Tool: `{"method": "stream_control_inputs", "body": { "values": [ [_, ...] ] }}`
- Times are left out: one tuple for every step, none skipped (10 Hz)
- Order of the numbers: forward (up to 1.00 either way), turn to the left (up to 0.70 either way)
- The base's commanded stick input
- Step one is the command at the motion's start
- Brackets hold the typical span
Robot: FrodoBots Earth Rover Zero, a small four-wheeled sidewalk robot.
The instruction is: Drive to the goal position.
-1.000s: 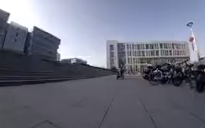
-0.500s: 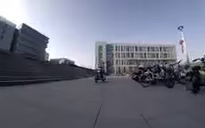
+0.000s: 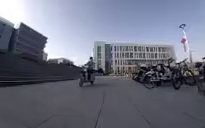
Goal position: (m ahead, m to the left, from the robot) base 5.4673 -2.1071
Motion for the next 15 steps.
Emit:
{"method": "stream_control_inputs", "body": {
  "values": [
    [1.00,0.01],
    [1.00,0.01],
    [1.00,0.01],
    [1.00,0.01],
    [1.00,0.01],
    [1.00,0.01],
    [1.00,0.01],
    [1.00,0.01],
    [1.00,0.01],
    [1.00,0.01],
    [1.00,0.01],
    [1.00,0.01],
    [1.00,0.01],
    [1.00,0.01],
    [1.00,0.01]
  ]
}}
